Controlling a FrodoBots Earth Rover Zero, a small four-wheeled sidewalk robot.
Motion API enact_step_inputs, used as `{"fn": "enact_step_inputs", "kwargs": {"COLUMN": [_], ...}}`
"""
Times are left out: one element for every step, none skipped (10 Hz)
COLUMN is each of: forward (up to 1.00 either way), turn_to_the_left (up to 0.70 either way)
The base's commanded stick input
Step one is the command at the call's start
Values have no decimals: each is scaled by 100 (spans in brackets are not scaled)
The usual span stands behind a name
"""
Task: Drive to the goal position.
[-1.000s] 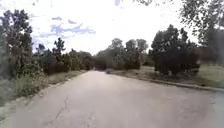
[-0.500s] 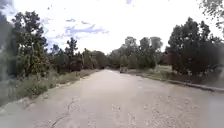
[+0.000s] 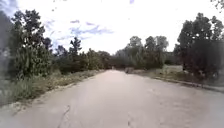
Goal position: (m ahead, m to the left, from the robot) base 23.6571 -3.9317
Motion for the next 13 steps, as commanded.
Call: {"fn": "enact_step_inputs", "kwargs": {"forward": [85, 85, 85, 85, 85, 85, 85, 85, 85, 85, 85, 85, 85], "turn_to_the_left": [0, 0, 0, 0, 0, 0, 0, -24, -33, -32, -7, 0, 0]}}
